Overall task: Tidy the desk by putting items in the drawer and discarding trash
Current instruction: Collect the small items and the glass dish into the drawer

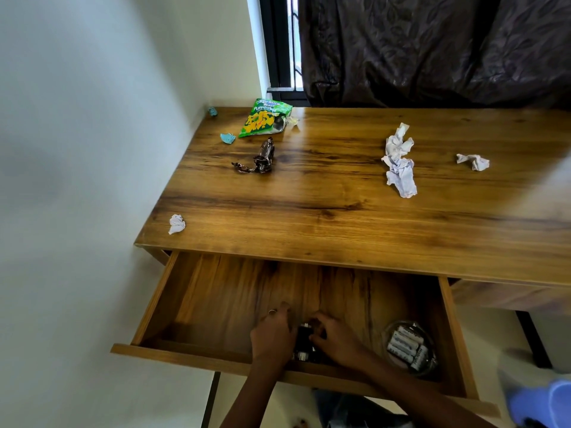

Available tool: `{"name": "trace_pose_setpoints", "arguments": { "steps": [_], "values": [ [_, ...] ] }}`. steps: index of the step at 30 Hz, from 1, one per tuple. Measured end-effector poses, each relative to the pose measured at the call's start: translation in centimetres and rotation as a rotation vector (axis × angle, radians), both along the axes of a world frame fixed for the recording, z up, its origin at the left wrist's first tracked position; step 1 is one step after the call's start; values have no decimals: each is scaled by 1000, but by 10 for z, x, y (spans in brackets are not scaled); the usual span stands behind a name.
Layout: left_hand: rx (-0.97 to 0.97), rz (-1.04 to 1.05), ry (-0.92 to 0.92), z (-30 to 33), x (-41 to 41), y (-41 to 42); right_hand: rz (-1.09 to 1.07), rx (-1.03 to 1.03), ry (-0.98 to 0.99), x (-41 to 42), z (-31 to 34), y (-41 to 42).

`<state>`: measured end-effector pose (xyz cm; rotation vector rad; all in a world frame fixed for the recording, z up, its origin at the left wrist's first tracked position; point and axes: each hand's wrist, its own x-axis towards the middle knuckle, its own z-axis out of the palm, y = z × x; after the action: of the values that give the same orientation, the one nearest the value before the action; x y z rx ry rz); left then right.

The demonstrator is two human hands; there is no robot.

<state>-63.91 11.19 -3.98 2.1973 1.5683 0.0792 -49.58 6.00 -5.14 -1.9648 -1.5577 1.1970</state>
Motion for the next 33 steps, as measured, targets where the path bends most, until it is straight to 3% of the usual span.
{"name": "trace_pose_setpoints", "arguments": {
  "steps": [7, 13, 17, 33],
  "values": [
    [217, -94, -183, 11, -9, -26, 135, 302, -256, 7, 41, -40],
    [196, -175, -233, 15, -22, -64, 373, 343, -546, 3, 36, -66],
    [264, -183, -161, 11, -24, -66, 464, 352, -649, 3, 34, -66],
    [198, -340, 38, 19, 0, -5, 307, 368, -770, 31, 43, -17]
  ]
}}
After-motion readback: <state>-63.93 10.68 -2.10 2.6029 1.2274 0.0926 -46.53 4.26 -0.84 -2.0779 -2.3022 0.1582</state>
